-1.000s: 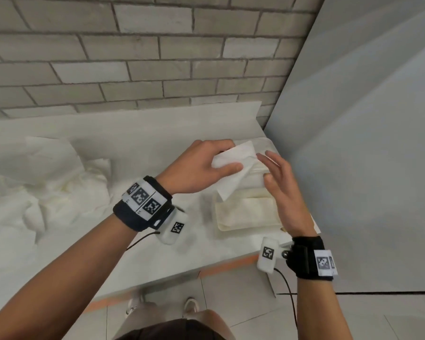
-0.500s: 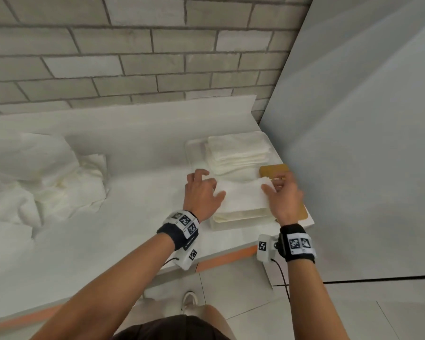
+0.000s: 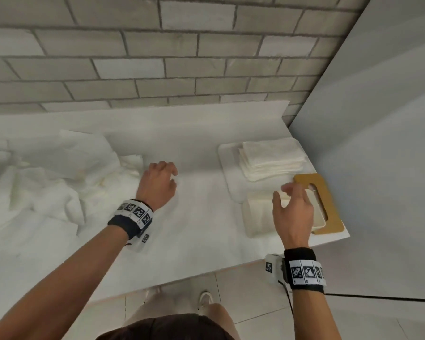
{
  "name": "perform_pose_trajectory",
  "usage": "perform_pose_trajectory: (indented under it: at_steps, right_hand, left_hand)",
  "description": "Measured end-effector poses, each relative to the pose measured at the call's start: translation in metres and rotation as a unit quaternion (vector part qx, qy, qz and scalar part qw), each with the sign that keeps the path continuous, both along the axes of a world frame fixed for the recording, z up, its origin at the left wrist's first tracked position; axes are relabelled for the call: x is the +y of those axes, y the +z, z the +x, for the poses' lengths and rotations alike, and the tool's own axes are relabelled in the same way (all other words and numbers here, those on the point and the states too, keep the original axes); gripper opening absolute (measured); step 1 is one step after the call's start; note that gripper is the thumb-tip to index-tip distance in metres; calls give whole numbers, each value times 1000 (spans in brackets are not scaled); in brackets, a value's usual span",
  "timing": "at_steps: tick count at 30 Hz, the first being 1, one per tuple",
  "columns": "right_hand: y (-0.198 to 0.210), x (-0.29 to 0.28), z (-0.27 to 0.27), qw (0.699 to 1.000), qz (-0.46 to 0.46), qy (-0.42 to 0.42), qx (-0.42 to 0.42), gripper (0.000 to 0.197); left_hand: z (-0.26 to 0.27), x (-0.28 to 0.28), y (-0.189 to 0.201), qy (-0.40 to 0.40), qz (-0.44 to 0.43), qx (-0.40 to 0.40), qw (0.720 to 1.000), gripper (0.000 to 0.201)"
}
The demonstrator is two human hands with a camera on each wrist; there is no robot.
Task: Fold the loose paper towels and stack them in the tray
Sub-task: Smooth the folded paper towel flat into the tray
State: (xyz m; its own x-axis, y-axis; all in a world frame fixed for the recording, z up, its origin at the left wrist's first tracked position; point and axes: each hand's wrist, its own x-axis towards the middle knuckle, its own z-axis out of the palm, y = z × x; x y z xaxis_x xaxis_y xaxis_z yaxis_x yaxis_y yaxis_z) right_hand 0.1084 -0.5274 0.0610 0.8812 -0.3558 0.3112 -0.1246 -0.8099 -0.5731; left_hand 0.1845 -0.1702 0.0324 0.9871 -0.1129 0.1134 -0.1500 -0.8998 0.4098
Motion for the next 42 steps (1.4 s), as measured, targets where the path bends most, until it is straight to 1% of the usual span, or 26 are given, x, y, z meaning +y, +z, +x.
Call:
perform_pose_trajectory:
  at_steps: [1,3,5,6,7,8,10,11,12,14,15,17,19,21,23,25,27,28,29,31,33,35,36,39,40,42]
  right_hand:
    - [1,23,-1,999,18,27,-5,17]
    - [-5,70,2,996,53,76,11,15]
    - [-16,115,5,990,66,120,39,14]
    - [-22,136,7,986,74,140,52,13]
    - [-27,155,8,981,87,159,67,13]
    - [-32,174,8,976,101,174,86,13]
    - [-41,201,10,967,119,194,119,12]
    - [-44,212,11,962,131,201,128,10]
    - [-45,222,11,958,149,205,131,9]
    - [-41,238,15,951,202,202,121,13]
    - [-38,245,18,946,231,197,115,20]
    - [-32,260,27,937,281,181,102,39]
    - [-25,273,37,924,329,167,102,62]
    - [-17,283,47,906,380,158,100,76]
    - [-3,289,56,890,420,154,88,73]
    - [5,290,64,892,421,155,58,55]
    - [7,291,72,898,414,147,19,35]
    - [7,290,74,898,419,136,5,29]
    - [6,288,76,894,432,123,0,26]
    - [-2,279,81,890,446,94,20,30]
    - [-14,268,84,900,423,69,77,41]
    - [-34,256,84,914,369,52,159,54]
    - [-44,251,83,916,344,44,203,61]
    - [-72,235,77,899,306,30,313,78]
    - [-79,228,74,891,309,27,332,78]
    - [-86,213,68,874,343,31,344,68]
  left_hand:
    - [7,33,-2,9,42,-4,999,33]
    - [24,87,-9,-5,136,8,991,54]
    - [40,126,-14,-39,230,56,971,74]
    - [47,138,-15,-48,265,90,959,77]
    - [53,146,-13,-47,286,122,949,73]
    - [58,153,-11,-43,301,146,941,65]
    - [67,162,-3,-50,316,152,935,43]
    - [71,166,0,-51,308,133,941,35]
    - [76,168,3,-48,283,101,953,29]
    - [81,166,16,-43,191,38,980,22]
    - [80,162,25,-50,139,16,989,22]
    - [75,152,49,-60,27,0,998,25]
    - [69,146,69,-67,-64,4,996,26]
    - [66,144,83,-77,-130,5,989,27]
    - [64,140,99,-64,-178,-7,982,22]
    - [60,136,117,-38,-206,-22,978,22]
    - [59,140,124,-31,-253,-27,966,24]
    - [60,144,124,-25,-276,-29,960,24]
    - [60,149,122,-14,-294,-31,955,25]
    - [62,161,109,19,-315,-28,949,25]
    - [61,170,91,56,-324,-12,944,27]
    - [60,176,66,90,-302,18,949,34]
    - [59,180,52,103,-282,43,953,38]
    - [51,190,7,120,-226,131,958,44]
    - [48,193,-6,128,-212,156,956,44]
    - [40,194,-21,144,-215,175,950,46]
